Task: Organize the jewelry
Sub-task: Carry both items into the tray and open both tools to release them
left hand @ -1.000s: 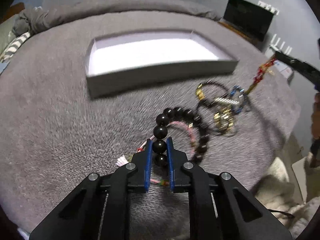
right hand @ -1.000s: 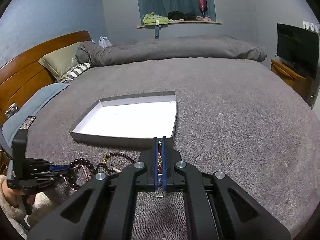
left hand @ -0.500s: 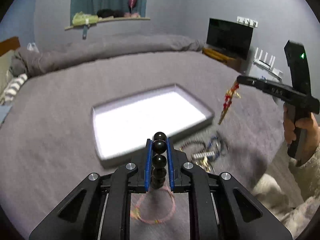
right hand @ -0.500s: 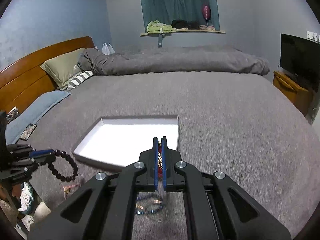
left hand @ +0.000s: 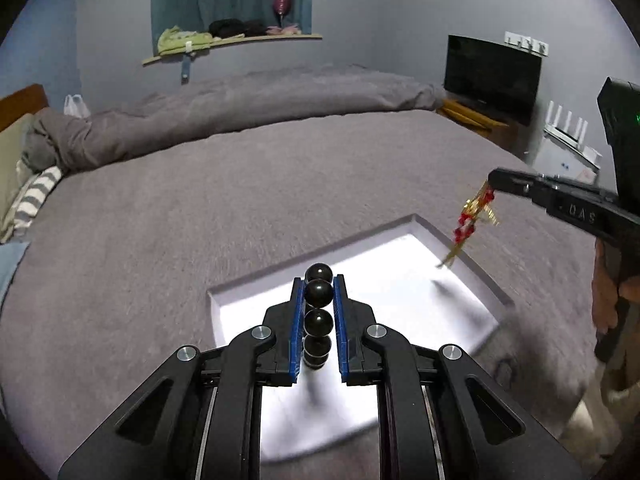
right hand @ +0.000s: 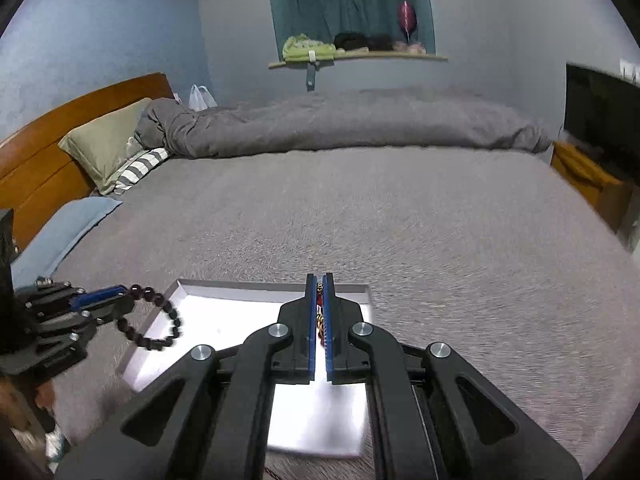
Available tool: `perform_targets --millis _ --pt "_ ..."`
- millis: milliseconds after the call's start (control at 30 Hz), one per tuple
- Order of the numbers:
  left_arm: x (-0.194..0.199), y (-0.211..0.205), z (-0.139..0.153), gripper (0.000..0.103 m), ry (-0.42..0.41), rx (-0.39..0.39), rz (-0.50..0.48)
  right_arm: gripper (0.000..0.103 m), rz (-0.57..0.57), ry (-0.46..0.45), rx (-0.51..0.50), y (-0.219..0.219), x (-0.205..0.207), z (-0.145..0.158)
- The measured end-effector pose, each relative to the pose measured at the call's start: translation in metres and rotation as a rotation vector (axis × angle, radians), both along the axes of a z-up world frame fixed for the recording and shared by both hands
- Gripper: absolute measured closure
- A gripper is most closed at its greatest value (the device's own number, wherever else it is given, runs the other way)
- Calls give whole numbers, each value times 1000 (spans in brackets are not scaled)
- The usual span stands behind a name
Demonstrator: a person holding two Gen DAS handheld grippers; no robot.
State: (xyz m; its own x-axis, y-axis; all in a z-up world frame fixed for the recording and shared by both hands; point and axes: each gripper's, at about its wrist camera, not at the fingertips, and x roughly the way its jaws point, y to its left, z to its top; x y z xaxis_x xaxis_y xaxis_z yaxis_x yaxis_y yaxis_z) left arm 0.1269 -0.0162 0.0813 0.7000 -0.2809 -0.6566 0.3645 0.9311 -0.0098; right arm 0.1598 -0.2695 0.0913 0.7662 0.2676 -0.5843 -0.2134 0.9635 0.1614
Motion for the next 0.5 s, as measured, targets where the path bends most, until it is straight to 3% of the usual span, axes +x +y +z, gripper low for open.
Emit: perform_targets --millis 167,267,500 --pt "29 0 -16 88 33 -14 3 100 -9 30 -20 16 25 -21" --pt "43 6 -35 88 93 -26 29 100 -20 74 -38 21 36 -37" --pt "56 25 -64 88 150 15 95 100 -33 175 -68 26 48 -61"
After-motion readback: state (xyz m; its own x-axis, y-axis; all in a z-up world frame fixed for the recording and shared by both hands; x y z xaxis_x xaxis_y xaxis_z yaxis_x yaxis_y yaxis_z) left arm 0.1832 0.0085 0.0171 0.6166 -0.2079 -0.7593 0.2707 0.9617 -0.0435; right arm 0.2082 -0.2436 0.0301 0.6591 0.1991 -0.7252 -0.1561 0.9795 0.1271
